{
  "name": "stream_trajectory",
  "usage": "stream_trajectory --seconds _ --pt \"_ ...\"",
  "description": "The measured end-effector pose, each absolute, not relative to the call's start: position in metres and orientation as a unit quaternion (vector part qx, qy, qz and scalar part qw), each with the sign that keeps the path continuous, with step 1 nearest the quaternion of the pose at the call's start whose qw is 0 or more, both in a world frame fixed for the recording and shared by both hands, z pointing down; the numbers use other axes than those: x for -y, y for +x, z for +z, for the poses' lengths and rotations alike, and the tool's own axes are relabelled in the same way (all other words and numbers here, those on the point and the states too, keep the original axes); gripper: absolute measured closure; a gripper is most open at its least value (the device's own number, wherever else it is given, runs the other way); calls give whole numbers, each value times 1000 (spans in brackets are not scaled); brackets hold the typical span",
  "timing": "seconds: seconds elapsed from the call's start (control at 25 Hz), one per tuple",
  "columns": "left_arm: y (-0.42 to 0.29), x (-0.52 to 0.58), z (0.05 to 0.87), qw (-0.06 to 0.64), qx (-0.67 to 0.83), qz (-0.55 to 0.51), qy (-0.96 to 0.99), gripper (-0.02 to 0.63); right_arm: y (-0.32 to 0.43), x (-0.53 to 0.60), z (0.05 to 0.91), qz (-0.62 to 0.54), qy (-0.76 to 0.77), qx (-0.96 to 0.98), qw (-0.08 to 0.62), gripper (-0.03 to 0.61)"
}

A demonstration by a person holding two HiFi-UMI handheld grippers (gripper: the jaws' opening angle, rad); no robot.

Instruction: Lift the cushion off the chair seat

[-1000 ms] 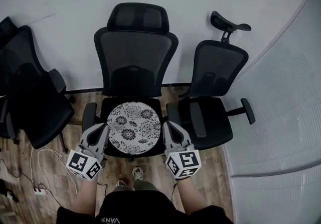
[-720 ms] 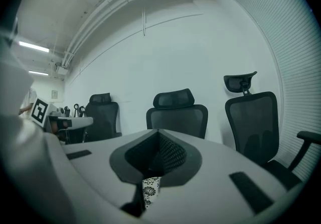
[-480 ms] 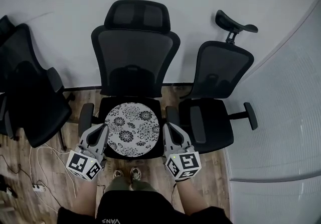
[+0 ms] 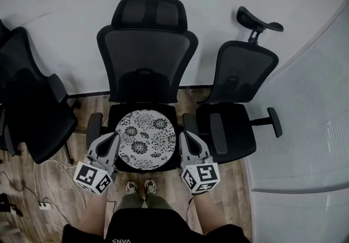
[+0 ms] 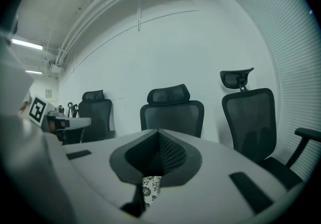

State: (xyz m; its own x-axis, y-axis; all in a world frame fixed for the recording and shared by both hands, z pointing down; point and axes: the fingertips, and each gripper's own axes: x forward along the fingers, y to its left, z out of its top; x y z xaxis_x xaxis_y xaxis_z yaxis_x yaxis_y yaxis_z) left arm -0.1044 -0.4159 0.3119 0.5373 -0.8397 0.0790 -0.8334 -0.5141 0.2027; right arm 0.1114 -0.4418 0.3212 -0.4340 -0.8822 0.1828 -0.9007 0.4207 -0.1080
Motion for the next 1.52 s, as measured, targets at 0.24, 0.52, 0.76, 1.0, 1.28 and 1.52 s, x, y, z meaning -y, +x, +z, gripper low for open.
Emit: stream_trajectory --seconds 0.24,0.52,0.76,1.0,1.28,1.52 --pt "-110 431 335 129 476 -5 870 603 111 458 342 112 536 835 59 561" --pt "-114 445 377 155 471 4 869 603 108 471 391 147 536 828 75 561" --pt "-114 458 417 173 463 11 869 603 103 478 439 164 536 822 96 561" --pt "-112 468 458 187 458 18 869 603 92 488 482 174 530 823 109 561" --pt "-116 475 506 201 464 27 862 603 91 494 531 185 527 821 121 561" --pt "-117 484 540 207 467 34 859 603 95 502 569 188 527 818 134 561"
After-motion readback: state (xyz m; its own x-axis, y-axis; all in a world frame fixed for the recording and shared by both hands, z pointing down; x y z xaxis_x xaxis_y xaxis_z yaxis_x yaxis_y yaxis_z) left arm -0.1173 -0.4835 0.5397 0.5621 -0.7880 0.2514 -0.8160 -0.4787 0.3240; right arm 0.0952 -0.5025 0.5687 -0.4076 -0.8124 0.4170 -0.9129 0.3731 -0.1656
